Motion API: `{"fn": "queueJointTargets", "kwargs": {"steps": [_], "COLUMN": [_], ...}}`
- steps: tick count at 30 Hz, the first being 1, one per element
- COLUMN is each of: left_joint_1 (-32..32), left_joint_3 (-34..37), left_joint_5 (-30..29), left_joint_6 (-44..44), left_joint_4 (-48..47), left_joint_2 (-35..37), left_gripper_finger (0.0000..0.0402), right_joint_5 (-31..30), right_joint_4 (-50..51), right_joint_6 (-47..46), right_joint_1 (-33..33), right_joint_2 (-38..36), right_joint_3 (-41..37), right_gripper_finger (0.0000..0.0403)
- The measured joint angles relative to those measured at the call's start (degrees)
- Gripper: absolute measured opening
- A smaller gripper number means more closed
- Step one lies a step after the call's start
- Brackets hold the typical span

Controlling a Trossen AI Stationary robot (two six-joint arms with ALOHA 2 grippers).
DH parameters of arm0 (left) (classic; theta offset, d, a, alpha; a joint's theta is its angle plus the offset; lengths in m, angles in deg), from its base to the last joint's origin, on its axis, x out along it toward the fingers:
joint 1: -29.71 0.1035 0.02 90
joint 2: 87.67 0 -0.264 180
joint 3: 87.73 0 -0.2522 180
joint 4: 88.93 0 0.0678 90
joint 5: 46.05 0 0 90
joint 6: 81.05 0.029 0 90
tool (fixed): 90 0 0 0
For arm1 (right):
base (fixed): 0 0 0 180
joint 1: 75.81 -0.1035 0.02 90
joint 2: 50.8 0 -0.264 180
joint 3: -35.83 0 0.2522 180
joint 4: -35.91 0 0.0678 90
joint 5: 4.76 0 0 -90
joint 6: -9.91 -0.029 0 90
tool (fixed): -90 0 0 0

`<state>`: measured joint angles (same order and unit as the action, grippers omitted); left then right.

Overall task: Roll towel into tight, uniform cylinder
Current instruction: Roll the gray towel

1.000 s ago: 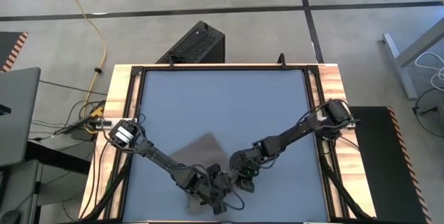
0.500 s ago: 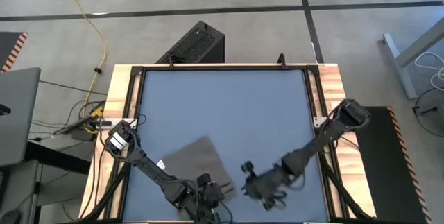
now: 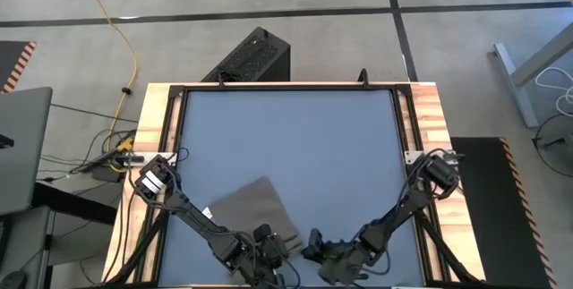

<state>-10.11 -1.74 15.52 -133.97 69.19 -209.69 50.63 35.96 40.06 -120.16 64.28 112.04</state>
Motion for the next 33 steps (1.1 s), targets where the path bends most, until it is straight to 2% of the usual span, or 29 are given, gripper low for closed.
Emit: {"fn": "queueJointTargets", "kwargs": {"steps": [7, 10, 15, 19, 22, 26, 30, 33], "left_joint_1": [0.15, 0.16, 0.17, 0.17, 0.17, 0.17, 0.17, 0.17], "left_joint_3": [-0.04, -0.04, -0.07, -0.07, -0.07, -0.07, -0.07, -0.07], "left_joint_5": [1.21, 1.48, 1.69, 1.97, 2.1, 2.21, 2.26, 2.27], "left_joint_6": [-0.62, -0.72, -0.81, -0.85, -0.87, -0.81, -0.78, -0.76], "left_joint_4": [0.01, 0.02, -0.02, 0.04, 0.07, 0.17, 0.17, 0.15], "left_joint_2": [0.02, 0.02, 0.02, 0.04, 0.07, 0.07, 0.07, 0.08], "left_gripper_finger": [0.0, 0.0, 0.0, 0.0, 0.0, 0.0, 0.0, 0.0], "right_joint_5": [-2.95, -3.07, -3.04, -3.06, -2.52, -1.33, 1.72, 1.81], "right_joint_4": [0.51, 4.24, 15.39, 16.26, 16.11, 15.71, 10.19, 7.63], "right_joint_6": [-4.63, -6.94, -17.87, -17.26, -15.39, -15.74, -15.22, -14.69], "right_joint_1": [0.83, -0.26, -1.07, -0.63, 0.28, 2.28, 4.04, 4.38], "right_joint_2": [0.15, 0.12, 0.06, 0.28, 0.41, 0.48, 0.48, 0.48], "right_joint_3": [2.05, 4.28, 7.87, 8.18, 7.38, 6.04, 3.68, 2.5], "right_gripper_finger": [0.0106, 0.012, 0.0186, 0.025, 0.0275, 0.028, 0.0281, 0.0278]}}
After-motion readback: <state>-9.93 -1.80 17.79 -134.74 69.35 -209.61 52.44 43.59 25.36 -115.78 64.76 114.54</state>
